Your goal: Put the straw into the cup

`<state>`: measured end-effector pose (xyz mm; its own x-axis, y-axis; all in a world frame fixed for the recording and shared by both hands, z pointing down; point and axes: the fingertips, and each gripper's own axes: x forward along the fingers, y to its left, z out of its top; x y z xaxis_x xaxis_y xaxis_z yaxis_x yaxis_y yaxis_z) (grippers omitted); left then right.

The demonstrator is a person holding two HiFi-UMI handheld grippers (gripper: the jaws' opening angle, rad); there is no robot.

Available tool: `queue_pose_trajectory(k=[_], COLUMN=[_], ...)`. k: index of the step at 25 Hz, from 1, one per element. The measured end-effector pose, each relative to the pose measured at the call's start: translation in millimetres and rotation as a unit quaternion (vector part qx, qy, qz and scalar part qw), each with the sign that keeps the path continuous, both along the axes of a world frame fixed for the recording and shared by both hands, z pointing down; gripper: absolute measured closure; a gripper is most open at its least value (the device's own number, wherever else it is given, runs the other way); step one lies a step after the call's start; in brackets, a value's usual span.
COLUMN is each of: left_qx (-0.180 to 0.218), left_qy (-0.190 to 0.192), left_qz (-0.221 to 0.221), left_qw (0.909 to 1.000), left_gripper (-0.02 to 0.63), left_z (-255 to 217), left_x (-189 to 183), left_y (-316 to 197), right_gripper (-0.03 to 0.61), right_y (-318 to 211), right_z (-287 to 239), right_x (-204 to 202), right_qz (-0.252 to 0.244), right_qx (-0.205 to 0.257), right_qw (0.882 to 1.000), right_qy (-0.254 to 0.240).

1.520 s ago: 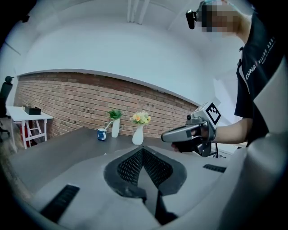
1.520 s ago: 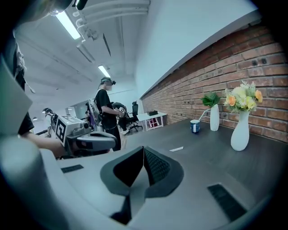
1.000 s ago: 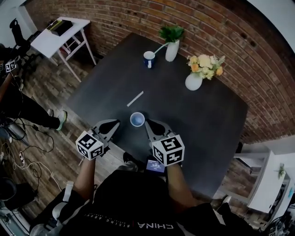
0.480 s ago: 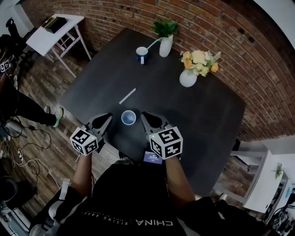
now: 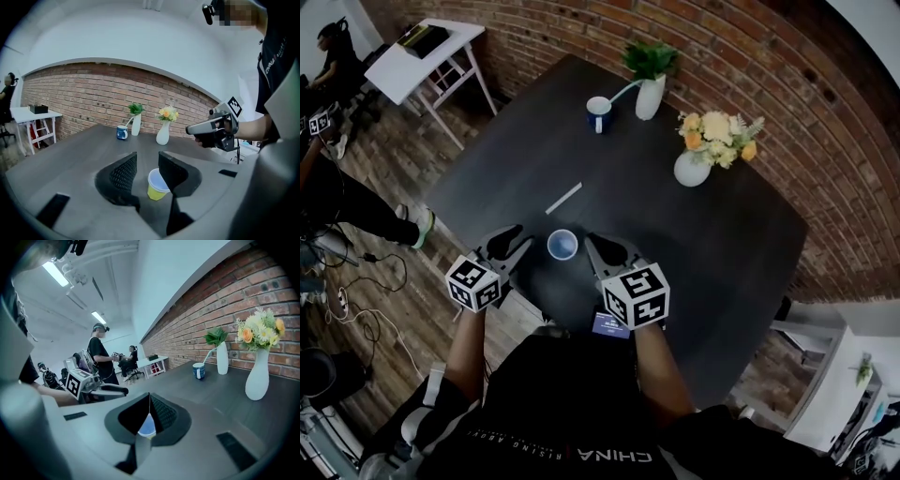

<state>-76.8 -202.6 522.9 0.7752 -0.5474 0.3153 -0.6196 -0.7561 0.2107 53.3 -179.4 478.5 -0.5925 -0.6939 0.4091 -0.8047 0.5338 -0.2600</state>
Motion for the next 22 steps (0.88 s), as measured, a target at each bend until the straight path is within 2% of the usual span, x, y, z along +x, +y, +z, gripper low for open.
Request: queue_pose_trajectory(k=[3,7,13,22], left_qx=[-0.013,-0.035,-0.068,-0.118], left_qy=[-0.018,-0.062,-0.13,-0.182], left_qz=[0.008,0.028,0.036,0.036], left_qw=[0.9997,0.9971,0.9884,0.9756], left_gripper=[0.488,0.488,0.489,0.489], left_z=[13,38,83,141], left_x=[1,6,13,30], left_y=[-8,-23,-51,-84], right_gripper=[0.571,0.571,0.571,0.571], right_y=[-4,-10,-23,-46], right_z=[4,14,27,37], right_x=[0,0,-1,6], right_qz=[-0.003,-0.007,-0.014,-0.016], right_qx=[-0.004,-0.016,-0.03,-0.038], right_qw=[1.0,1.0,0.999,0.999], right_qy=[0.0,0.0,0.005,0.008])
